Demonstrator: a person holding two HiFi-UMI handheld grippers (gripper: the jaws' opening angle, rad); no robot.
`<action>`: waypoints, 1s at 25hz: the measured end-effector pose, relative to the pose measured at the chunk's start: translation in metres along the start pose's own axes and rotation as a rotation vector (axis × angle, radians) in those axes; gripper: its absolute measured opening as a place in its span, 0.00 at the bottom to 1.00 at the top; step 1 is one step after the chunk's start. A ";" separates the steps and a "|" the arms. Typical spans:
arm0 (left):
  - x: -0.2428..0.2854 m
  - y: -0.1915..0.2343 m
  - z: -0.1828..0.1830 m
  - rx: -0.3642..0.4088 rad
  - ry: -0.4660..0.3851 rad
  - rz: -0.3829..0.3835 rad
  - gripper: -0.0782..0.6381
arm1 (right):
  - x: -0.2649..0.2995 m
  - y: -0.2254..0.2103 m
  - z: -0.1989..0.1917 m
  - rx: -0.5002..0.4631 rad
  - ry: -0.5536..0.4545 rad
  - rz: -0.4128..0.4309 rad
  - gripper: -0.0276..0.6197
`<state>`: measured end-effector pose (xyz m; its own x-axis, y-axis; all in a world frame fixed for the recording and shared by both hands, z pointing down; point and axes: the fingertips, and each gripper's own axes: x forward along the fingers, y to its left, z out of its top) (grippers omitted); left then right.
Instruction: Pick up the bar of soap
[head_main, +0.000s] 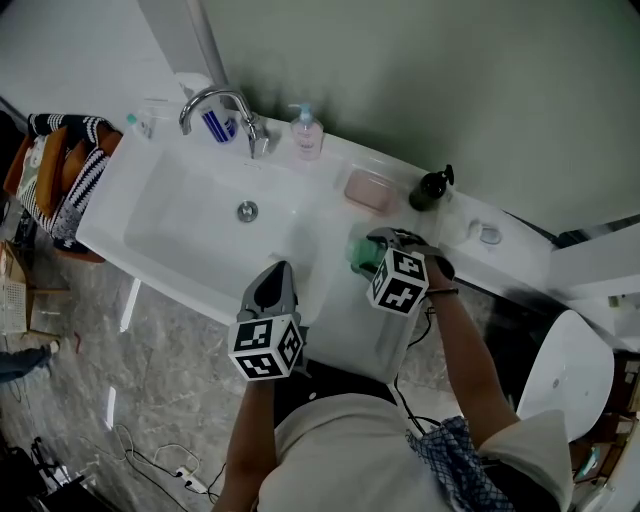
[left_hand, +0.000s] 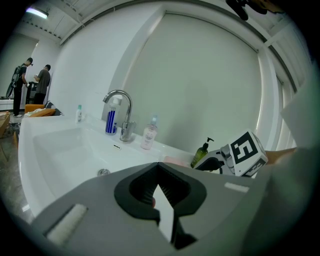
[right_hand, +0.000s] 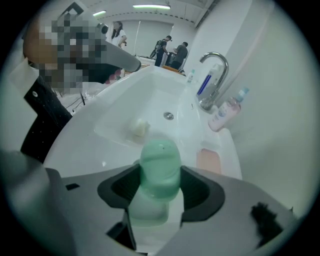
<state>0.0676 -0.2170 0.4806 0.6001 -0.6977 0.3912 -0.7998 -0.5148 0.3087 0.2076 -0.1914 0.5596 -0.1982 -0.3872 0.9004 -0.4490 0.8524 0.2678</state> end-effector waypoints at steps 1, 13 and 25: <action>-0.002 0.002 0.000 -0.003 -0.004 0.003 0.12 | -0.001 0.000 0.005 -0.002 -0.006 -0.005 0.43; -0.029 0.034 0.005 -0.040 -0.051 0.083 0.12 | 0.009 0.008 0.077 -0.100 -0.099 0.000 0.43; -0.052 0.076 0.002 -0.065 -0.045 0.181 0.12 | 0.051 0.018 0.138 -0.130 -0.146 0.091 0.43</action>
<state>-0.0243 -0.2210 0.4816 0.4439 -0.7985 0.4066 -0.8913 -0.3466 0.2924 0.0696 -0.2444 0.5633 -0.3608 -0.3452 0.8664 -0.3091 0.9207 0.2381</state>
